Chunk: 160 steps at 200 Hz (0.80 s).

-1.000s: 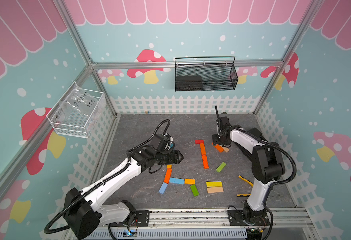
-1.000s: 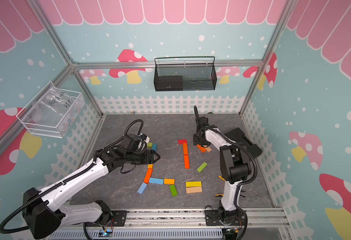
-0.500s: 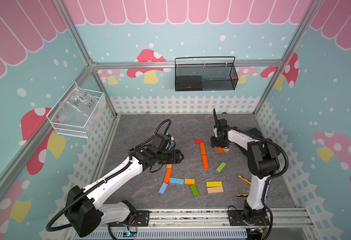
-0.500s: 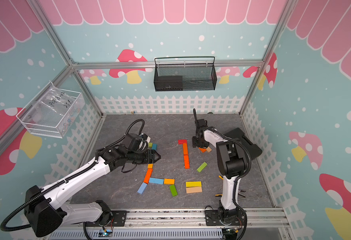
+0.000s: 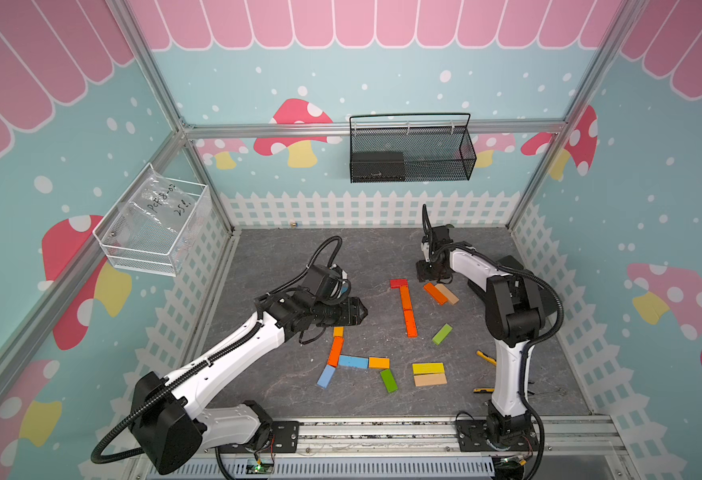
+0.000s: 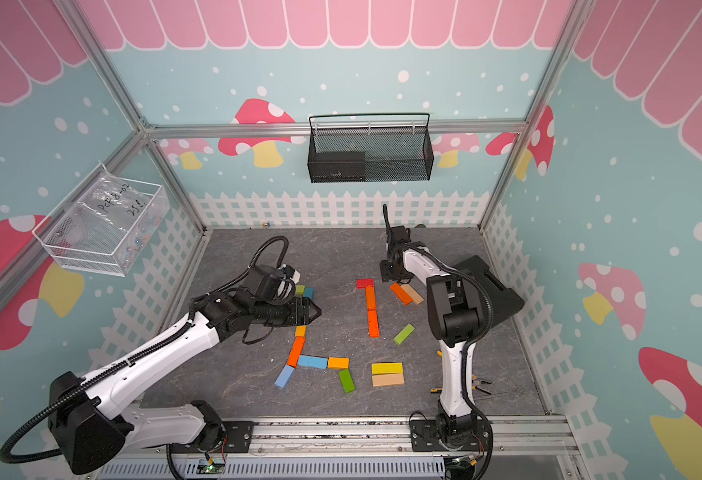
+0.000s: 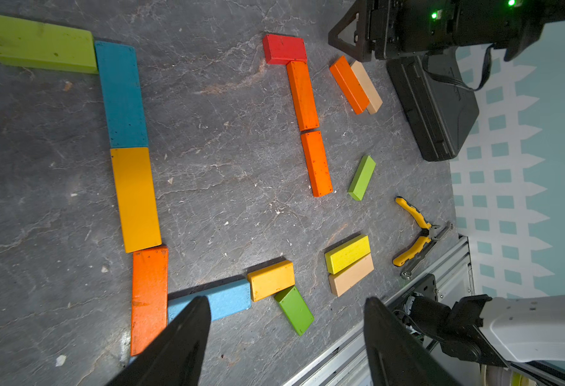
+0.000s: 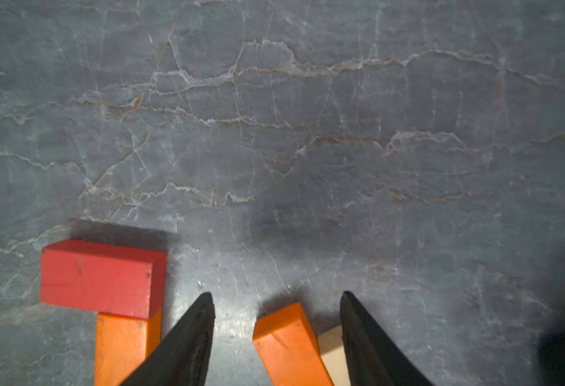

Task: Assemble a giraffe with building blocks
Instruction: Pick up the building block from the center of the board.

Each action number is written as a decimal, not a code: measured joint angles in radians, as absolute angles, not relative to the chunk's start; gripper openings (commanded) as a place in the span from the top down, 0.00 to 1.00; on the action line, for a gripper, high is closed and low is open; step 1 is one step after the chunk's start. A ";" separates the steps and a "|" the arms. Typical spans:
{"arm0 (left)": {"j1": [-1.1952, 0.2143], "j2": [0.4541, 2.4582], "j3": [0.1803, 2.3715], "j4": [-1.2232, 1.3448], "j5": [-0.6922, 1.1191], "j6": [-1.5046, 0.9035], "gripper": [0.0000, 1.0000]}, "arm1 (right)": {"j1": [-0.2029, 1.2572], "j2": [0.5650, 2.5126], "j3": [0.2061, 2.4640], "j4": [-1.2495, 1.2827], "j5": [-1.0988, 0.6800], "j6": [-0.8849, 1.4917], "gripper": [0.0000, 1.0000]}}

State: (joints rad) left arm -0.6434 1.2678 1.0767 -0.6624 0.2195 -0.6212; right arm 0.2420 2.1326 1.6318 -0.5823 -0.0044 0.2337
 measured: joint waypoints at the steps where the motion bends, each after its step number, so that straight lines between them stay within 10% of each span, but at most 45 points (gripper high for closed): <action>1: -0.643 1.268 1.077 -0.663 0.219 -0.621 0.25 | 0.242 2.136 1.634 -0.583 -0.006 0.233 0.39; 160: -0.637 1.230 1.082 -0.684 0.205 -0.620 0.25 | 0.243 1.992 1.357 -0.593 -0.016 0.233 0.46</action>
State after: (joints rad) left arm -0.6369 1.2301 1.0824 -0.6842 0.2050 -0.6197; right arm 0.2432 1.9919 1.3575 -0.5930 -0.0162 0.2325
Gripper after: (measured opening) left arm 0.753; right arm 0.550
